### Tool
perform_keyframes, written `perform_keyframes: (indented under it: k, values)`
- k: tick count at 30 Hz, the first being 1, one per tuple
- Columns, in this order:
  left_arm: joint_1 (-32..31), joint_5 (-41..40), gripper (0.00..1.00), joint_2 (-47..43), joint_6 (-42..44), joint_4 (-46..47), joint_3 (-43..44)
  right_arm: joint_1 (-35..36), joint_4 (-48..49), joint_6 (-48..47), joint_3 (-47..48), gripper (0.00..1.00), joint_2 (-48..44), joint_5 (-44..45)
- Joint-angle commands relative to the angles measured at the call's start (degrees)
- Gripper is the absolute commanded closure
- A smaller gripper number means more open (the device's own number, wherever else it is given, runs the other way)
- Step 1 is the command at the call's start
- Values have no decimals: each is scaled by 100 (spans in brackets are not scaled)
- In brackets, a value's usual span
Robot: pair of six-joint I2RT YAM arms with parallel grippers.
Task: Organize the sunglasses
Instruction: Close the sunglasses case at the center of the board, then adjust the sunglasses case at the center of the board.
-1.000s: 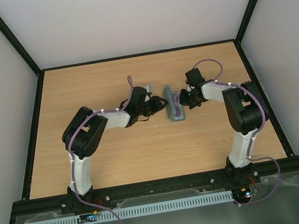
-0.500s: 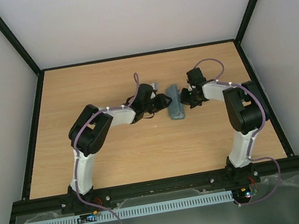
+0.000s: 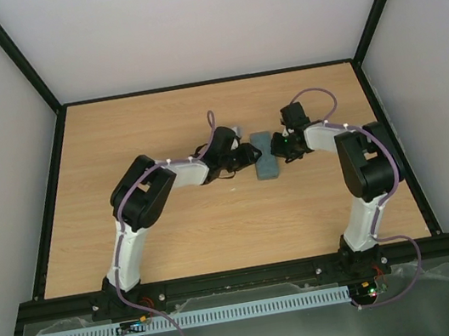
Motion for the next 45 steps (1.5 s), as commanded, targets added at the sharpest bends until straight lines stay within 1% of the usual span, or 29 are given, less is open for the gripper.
perform_keyframes:
  k: [1,4,8,12,14,19,26,33,35,40,45]
  values:
    - [-130,131,60,-65,132,-244,-251,85,-229,-36,-230,93,-25,-345]
    - [77,77,56,-737,198,-131,-883,59,-310,-101,-364,90,-321,-260]
    - [366,42,49,-1540,231,63,-1759,65,-228,-107,-759,90,-714,-256]
    - [642,-16,39,-2252,146,472,-2705,150,-52,-77,-1181,90,-817,-175]
    - [763,-16,37,-2423,135,562,-2938,281,75,-7,-1403,91,-891,-130]
    - [966,66,36,-2764,-3,965,-3457,958,122,271,-1695,90,-1203,188]
    - [1102,105,36,-3233,-10,1034,-3799,1759,-13,617,-1008,91,-797,242]
    - [1351,193,36,-3621,-36,1114,-4159,2521,-222,893,-227,91,-302,544]
    - [1405,187,36,-3738,-36,1100,-4221,2703,-347,911,47,90,-41,686]
    - [1520,171,36,-3931,-36,1085,-4309,2802,-512,876,604,89,440,884]
    - [1604,160,36,-4102,-14,1028,-4380,2801,-625,797,876,88,585,863]
